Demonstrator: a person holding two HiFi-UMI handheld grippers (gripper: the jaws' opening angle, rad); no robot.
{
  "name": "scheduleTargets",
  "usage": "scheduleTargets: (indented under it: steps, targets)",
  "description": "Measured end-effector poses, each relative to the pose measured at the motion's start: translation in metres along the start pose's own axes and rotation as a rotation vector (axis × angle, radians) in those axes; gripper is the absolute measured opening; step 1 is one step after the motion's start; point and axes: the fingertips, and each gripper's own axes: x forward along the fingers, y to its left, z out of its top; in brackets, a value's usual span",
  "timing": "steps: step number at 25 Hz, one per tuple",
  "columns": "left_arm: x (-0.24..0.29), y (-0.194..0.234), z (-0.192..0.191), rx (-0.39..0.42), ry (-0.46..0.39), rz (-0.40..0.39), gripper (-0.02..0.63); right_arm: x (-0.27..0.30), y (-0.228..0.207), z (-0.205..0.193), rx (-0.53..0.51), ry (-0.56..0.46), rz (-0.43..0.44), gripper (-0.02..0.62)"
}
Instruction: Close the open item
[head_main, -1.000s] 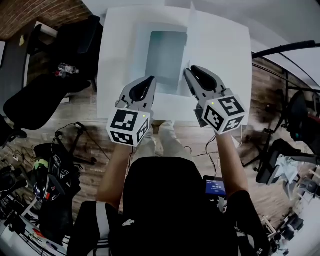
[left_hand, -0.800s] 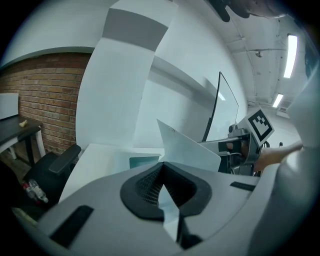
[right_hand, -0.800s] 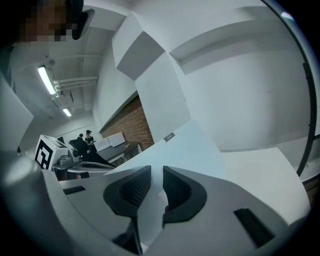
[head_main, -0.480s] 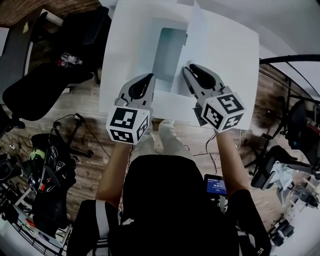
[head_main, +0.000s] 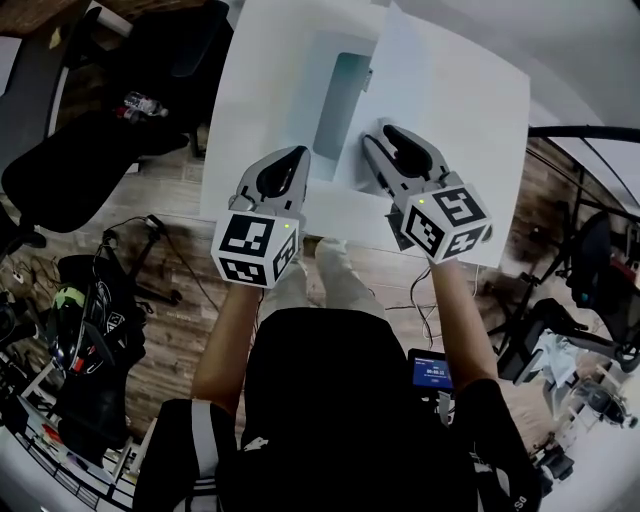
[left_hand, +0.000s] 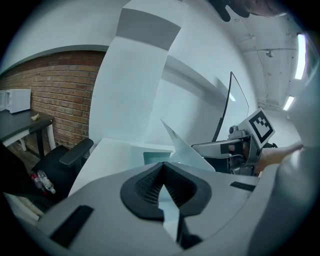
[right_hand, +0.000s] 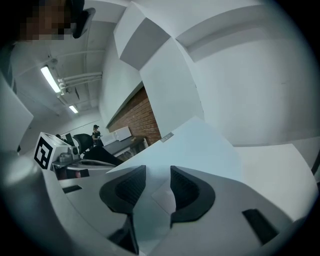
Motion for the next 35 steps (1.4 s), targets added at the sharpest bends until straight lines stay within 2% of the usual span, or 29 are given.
scheduleTargets:
  steps: [6, 13, 23, 35]
  targets:
    - [0.000, 0.011, -0.004, -0.013, 0.004, 0.011, 0.009, 0.012, -0.007, -0.005, 0.000, 0.016, -0.031, 0.240]
    - [0.003, 0.009, -0.007, -0.020, 0.009, 0.018, 0.009, 0.014, -0.015, -0.012, 0.057, 0.022, -0.038, 0.273]
    - [0.005, 0.010, -0.017, -0.025, 0.025, 0.026, 0.009, 0.020, -0.021, -0.029, 0.156, 0.072, -0.012, 0.284]
    - [0.001, 0.013, -0.024, -0.036, 0.029, 0.045, 0.009, 0.027, -0.015, -0.040, 0.155, 0.119, 0.024, 0.283]
